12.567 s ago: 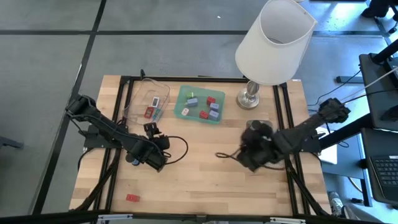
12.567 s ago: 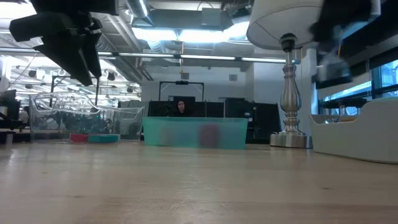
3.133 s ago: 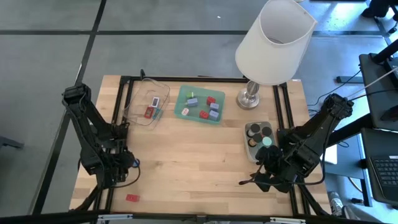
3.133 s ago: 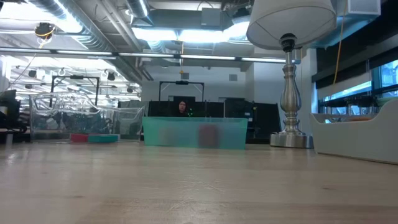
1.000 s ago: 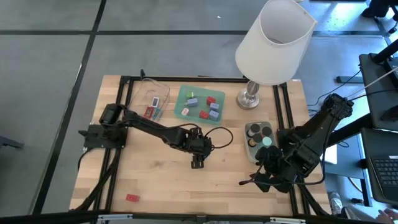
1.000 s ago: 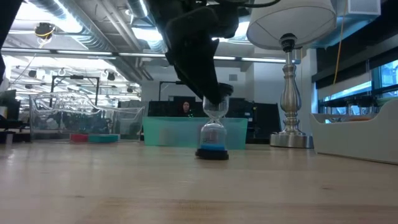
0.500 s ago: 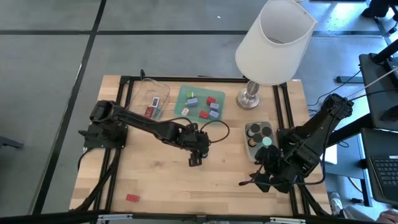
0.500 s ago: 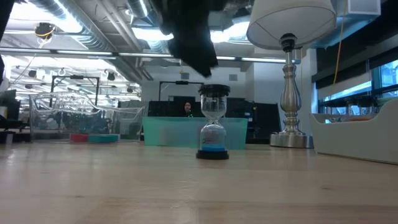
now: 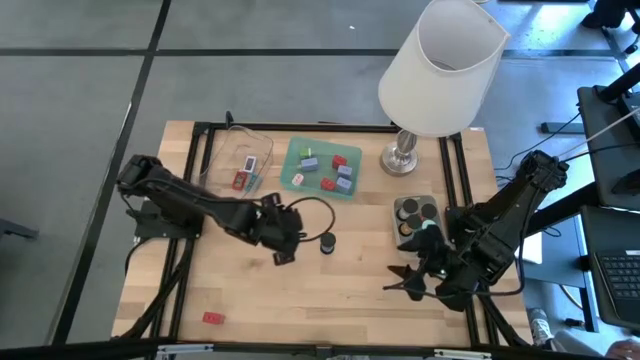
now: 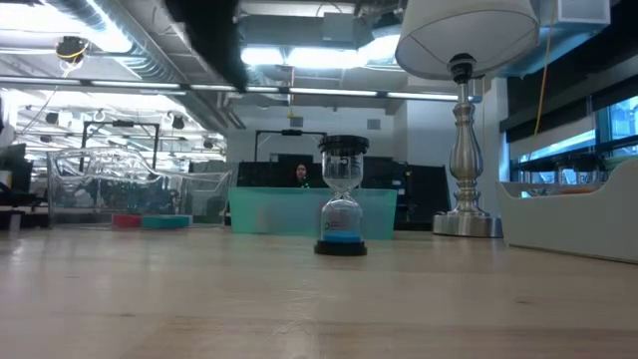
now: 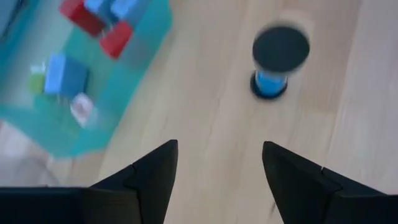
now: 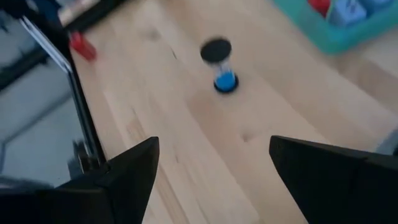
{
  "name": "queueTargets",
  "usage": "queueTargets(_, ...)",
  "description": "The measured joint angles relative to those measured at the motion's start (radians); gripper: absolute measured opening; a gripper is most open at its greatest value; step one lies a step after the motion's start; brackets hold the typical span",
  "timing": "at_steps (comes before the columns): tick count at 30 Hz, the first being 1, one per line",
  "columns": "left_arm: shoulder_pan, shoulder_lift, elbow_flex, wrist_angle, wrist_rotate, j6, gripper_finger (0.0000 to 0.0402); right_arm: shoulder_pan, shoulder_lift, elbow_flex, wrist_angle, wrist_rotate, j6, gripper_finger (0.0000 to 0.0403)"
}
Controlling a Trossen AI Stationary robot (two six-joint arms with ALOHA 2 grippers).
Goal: Pick & Place Office items
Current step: Put the blue hourglass into the gray bin
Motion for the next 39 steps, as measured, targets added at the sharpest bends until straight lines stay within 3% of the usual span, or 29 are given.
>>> queueTargets(8,-0.038,-0.054,-0.149,-0.043,0.018,-0.124,0.0218,-0.008,0.000,0.000,0.057,0.236,0.009,0.0309)
queueTargets(13,-0.039,-0.062,-0.232,-0.043,0.016,-0.200,0.0220,-0.041,0.000,0.000,0.071,0.286,0.013,0.0309)
queueTargets(24,-0.060,-0.062,-0.350,0.007,-0.121,-0.271,0.0221,-0.168,0.000,0.000,0.185,0.258,-0.097,0.0309)
queueTargets(30,-0.080,-0.061,-0.371,0.002,-0.205,-0.222,0.0221,-0.299,0.027,0.000,0.205,0.092,-0.143,0.0309)
queueTargets(35,-0.076,-0.061,-0.369,0.000,-0.159,-0.011,0.0221,-0.385,0.128,0.000,0.325,0.035,-0.386,0.0309)
queueTargets(39,-0.076,-0.061,-0.369,0.002,-0.147,0.014,0.0221,-0.421,0.228,0.000,0.479,-0.063,-0.690,0.0309)
